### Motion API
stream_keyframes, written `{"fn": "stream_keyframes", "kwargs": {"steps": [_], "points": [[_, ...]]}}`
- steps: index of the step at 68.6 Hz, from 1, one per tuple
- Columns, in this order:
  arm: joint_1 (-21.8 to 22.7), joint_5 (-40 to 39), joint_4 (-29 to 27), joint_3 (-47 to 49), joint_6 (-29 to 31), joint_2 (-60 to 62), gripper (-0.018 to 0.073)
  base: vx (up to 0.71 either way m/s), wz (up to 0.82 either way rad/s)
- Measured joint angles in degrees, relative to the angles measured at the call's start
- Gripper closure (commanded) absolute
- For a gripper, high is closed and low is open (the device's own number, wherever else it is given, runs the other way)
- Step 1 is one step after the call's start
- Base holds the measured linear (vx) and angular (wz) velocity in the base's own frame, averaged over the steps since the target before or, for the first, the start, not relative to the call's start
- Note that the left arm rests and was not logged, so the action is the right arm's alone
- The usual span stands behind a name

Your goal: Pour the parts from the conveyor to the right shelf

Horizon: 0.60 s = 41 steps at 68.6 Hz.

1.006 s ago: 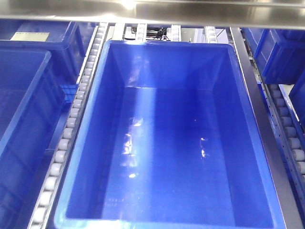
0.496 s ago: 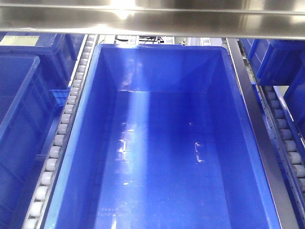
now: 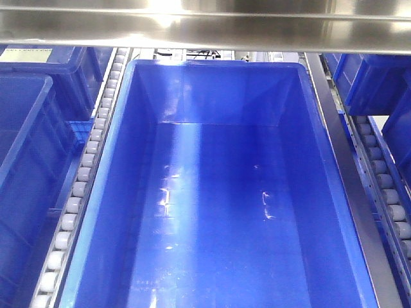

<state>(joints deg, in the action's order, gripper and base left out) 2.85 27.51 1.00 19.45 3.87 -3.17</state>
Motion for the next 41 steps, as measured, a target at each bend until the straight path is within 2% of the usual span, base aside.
{"fn": "stream_keyframes", "kwargs": {"steps": [41], "points": [[0.0,0.0,-0.18,0.0,1.01,-0.33,0.0565,0.0,0.0]]}}
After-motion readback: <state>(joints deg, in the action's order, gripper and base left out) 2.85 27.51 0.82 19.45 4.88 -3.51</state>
